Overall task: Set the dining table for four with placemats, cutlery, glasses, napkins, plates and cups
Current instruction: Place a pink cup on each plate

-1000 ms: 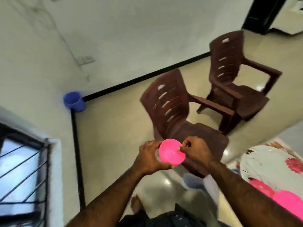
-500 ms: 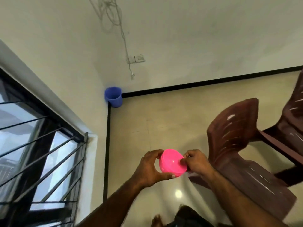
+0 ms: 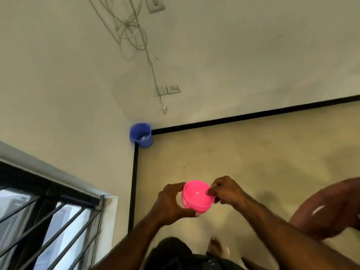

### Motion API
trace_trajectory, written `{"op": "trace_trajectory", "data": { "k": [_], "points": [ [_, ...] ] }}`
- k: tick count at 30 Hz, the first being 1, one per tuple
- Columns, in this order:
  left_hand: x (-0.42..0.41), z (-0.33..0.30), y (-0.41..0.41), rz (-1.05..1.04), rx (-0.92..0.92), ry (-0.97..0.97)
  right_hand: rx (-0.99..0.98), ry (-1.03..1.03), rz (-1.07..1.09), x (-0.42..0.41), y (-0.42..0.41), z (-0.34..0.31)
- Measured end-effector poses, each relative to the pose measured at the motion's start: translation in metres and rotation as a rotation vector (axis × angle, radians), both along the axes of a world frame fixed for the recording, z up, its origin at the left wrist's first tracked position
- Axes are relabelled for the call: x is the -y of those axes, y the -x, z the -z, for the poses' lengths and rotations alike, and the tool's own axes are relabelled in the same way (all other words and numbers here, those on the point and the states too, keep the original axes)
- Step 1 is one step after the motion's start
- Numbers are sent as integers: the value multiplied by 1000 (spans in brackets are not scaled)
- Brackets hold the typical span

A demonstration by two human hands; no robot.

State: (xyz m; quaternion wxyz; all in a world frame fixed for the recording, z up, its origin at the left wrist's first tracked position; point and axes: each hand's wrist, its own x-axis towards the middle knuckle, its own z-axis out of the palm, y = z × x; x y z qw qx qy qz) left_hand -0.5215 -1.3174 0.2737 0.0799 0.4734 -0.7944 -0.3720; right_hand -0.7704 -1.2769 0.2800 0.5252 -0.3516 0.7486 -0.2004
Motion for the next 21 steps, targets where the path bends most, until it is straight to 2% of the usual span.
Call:
{"op": "trace_trajectory", "data": {
  "k": [4, 7, 15, 21],
  "points": [
    [64, -5, 37, -23, -8, 12, -26, 27, 15, 56, 44, -20],
    [136, 2, 87, 15, -13, -18, 14, 42, 128, 103, 98, -11],
    [313, 29, 248, 217, -54, -123, 127, 5, 609, 170, 233, 23],
    [390, 21, 403, 431, -53, -185, 154, 15, 987, 156, 309, 30]
  ]
}}
